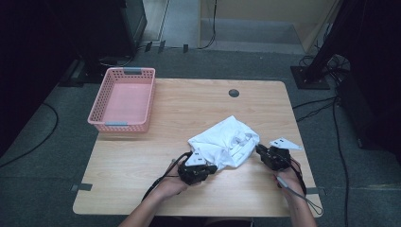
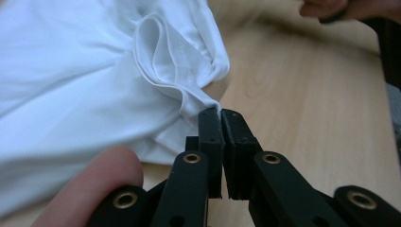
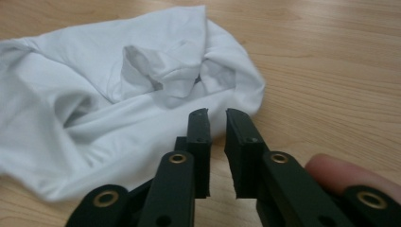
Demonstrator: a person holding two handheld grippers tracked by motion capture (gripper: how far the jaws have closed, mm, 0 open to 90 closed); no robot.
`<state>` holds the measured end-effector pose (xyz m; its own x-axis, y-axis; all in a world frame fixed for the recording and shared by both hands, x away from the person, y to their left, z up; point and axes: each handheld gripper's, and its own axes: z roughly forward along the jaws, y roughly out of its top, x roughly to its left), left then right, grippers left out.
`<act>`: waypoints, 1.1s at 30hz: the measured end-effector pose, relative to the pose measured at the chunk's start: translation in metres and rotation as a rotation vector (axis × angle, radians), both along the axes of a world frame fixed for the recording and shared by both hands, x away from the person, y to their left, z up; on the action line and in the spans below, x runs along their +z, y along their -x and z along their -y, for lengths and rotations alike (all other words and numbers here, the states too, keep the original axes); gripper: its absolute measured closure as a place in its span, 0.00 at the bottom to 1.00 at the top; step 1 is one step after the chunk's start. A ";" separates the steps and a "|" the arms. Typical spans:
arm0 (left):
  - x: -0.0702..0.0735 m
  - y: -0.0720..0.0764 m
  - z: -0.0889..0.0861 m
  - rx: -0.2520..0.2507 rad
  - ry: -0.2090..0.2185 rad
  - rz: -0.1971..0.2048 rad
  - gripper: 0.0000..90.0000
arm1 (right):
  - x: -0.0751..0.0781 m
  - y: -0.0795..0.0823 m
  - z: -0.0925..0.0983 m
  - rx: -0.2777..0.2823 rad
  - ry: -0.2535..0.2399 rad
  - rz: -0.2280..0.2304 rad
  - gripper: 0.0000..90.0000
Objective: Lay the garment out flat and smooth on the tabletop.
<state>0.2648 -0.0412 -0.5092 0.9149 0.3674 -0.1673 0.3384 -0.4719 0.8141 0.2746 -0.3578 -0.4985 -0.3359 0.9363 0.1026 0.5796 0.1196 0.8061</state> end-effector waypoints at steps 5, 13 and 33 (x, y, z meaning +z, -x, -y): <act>0.002 0.006 -0.008 -0.092 0.044 -0.027 0.77 | 0.005 0.004 0.000 0.021 -0.024 0.007 0.74; 0.003 -0.020 -0.012 0.172 0.092 -0.064 0.56 | 0.006 0.008 -0.033 0.111 -0.033 -0.020 0.61; -0.010 -0.043 -0.011 0.421 -0.073 -0.049 0.55 | -0.008 0.039 -0.073 0.401 0.092 -0.062 0.98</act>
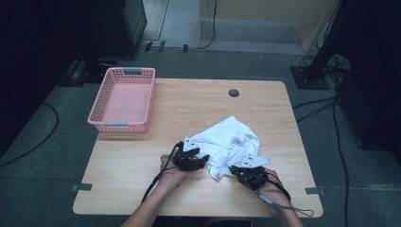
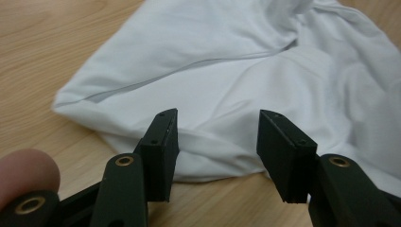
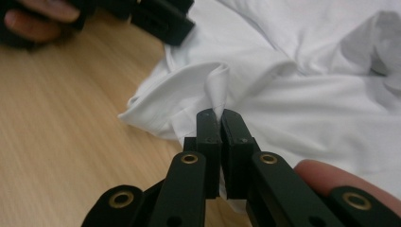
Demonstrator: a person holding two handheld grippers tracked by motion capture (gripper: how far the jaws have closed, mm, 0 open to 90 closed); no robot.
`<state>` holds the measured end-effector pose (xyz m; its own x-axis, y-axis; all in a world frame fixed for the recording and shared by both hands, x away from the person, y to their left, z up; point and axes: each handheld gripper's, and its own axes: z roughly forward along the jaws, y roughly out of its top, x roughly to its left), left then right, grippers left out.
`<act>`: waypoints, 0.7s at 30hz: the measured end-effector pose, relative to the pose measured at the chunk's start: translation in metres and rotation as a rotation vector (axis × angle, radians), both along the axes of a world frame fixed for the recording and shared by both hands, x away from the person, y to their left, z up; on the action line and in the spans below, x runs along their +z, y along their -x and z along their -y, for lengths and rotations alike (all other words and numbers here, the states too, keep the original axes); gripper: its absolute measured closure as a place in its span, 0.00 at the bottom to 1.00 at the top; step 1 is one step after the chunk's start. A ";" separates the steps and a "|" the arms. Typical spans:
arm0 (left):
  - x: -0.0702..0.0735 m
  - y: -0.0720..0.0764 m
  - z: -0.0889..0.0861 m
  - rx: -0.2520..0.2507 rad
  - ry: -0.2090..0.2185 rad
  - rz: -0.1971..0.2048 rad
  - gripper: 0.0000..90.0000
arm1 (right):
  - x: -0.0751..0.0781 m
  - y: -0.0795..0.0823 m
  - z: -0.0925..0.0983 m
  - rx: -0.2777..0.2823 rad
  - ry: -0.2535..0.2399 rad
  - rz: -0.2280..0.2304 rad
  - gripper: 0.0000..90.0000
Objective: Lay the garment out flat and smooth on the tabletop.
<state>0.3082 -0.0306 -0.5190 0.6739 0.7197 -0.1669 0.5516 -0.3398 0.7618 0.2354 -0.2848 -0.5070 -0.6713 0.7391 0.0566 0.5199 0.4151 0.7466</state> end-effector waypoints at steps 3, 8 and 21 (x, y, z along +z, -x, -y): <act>0.000 -0.008 -0.014 0.042 0.032 -0.025 0.55 | 0.000 0.003 0.023 -0.013 -0.014 -0.023 0.98; 0.000 -0.012 -0.024 0.066 0.025 -0.015 0.55 | 0.003 0.008 0.053 -0.045 -0.026 -0.032 0.98; 0.015 0.004 -0.015 0.070 0.040 0.028 0.48 | 0.023 0.005 0.084 -0.091 -0.204 -0.023 0.71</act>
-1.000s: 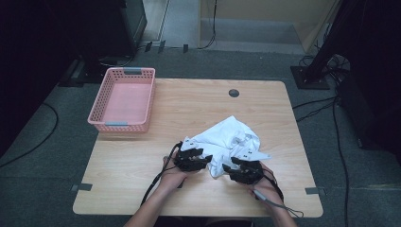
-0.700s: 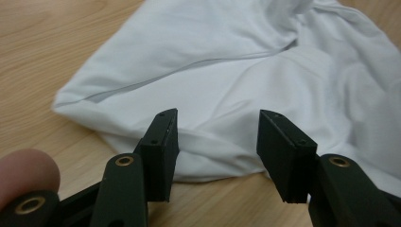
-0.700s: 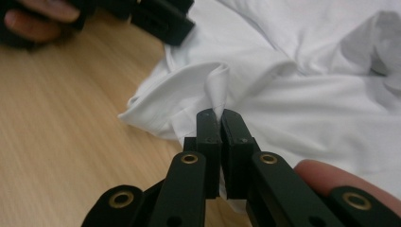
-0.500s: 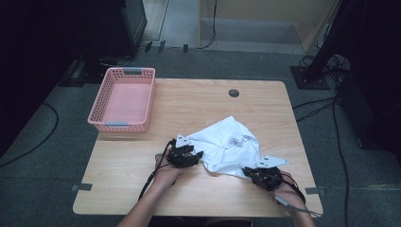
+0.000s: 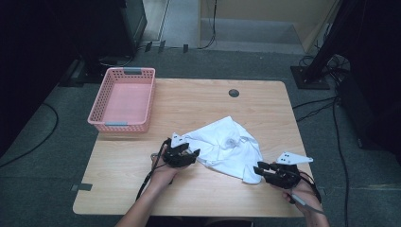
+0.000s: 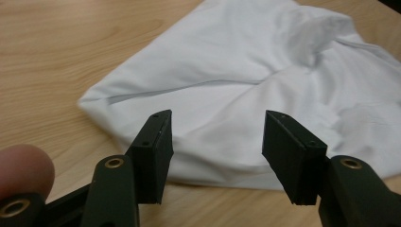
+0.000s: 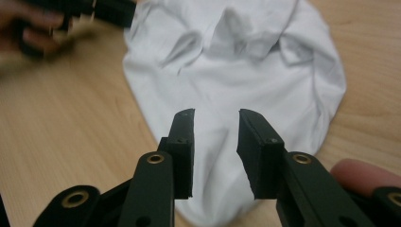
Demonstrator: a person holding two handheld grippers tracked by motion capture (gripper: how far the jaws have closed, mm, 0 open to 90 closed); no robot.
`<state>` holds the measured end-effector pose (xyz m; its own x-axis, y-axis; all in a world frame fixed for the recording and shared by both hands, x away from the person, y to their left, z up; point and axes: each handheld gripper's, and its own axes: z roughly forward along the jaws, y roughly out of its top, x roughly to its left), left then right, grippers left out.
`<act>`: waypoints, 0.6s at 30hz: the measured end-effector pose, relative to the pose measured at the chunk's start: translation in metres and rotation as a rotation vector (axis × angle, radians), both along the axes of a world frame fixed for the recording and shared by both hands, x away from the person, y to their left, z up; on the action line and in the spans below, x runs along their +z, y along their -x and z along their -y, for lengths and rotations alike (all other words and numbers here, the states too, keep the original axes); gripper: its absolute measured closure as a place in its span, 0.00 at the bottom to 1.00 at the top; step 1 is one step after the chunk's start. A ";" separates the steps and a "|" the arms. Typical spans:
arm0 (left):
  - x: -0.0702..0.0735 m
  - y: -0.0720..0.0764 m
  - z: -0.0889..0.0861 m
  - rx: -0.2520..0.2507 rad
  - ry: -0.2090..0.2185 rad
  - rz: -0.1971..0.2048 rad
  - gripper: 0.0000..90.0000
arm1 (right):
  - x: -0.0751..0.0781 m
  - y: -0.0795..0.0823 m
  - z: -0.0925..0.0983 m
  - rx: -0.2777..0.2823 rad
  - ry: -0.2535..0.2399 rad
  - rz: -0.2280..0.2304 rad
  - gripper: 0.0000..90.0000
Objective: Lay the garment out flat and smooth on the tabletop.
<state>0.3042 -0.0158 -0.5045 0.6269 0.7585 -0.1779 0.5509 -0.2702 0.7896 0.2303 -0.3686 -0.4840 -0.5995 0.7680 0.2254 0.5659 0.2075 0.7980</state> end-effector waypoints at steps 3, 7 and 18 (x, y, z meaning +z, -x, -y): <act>0.001 0.010 0.020 -0.052 -0.017 0.009 0.44 | -0.001 -0.010 -0.011 -0.092 -0.019 -0.001 0.64; -0.003 0.014 0.038 -0.063 -0.058 0.030 0.45 | -0.014 -0.022 -0.037 -0.180 0.044 -0.031 0.57; -0.012 0.006 0.019 -0.076 -0.055 0.013 1.00 | -0.036 -0.024 -0.045 -0.230 0.086 -0.076 0.55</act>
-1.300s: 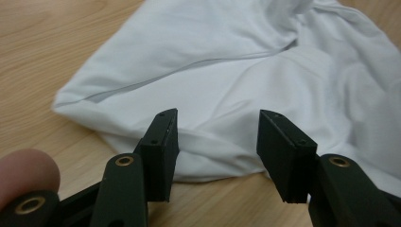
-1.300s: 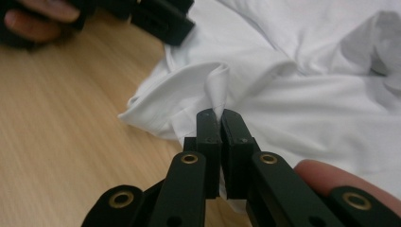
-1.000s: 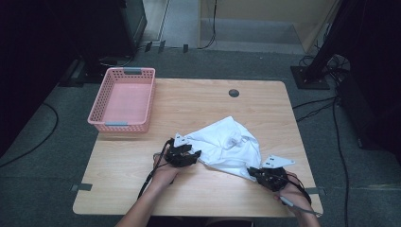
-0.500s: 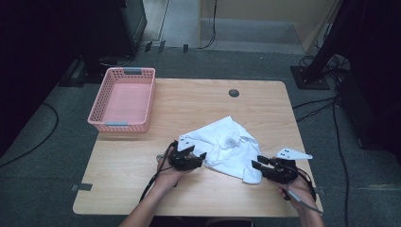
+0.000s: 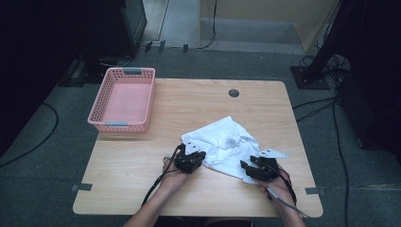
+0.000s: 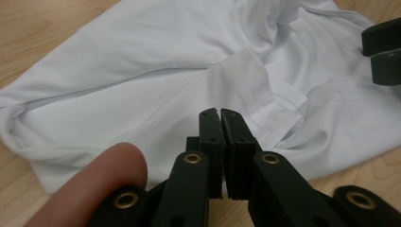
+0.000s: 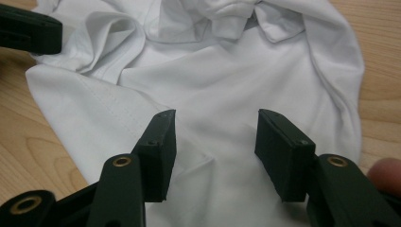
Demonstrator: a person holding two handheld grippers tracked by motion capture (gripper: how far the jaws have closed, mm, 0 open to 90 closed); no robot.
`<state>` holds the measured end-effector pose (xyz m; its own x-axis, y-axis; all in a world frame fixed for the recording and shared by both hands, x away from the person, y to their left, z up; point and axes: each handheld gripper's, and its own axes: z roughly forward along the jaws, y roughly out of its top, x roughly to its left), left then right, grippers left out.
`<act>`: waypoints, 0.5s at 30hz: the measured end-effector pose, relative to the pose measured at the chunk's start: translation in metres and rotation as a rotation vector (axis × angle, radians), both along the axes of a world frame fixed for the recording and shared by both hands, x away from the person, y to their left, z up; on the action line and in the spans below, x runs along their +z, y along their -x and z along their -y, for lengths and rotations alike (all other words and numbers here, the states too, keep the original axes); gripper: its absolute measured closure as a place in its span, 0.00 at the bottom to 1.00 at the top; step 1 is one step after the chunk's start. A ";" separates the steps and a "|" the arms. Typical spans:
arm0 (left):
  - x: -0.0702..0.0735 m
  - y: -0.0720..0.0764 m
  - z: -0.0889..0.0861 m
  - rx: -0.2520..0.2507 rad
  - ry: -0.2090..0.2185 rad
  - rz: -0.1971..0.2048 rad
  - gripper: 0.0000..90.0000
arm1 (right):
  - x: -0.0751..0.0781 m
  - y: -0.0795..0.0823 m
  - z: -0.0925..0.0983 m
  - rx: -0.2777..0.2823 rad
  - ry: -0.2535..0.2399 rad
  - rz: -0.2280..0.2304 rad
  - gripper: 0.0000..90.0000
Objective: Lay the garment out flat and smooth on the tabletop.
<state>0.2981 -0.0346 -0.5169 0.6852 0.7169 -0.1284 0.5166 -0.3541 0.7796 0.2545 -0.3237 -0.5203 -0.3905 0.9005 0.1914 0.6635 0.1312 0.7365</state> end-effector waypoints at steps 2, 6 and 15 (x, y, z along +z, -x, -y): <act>0.006 0.003 -0.009 -0.057 -0.008 0.025 1.00 | 0.000 0.001 0.005 -0.002 -0.011 -0.007 0.55; 0.011 0.004 -0.030 -0.096 0.015 0.020 1.00 | 0.000 0.004 0.014 -0.012 -0.020 -0.007 0.55; 0.011 0.007 -0.048 -0.063 0.054 -0.013 0.91 | 0.002 0.002 0.030 -0.074 -0.035 -0.030 0.51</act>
<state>0.2910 0.0129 -0.5059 0.7268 0.6643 -0.1746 0.5045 -0.3439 0.7920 0.2529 -0.3540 -0.5185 -0.3165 0.9194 0.2335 0.6921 0.0555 0.7197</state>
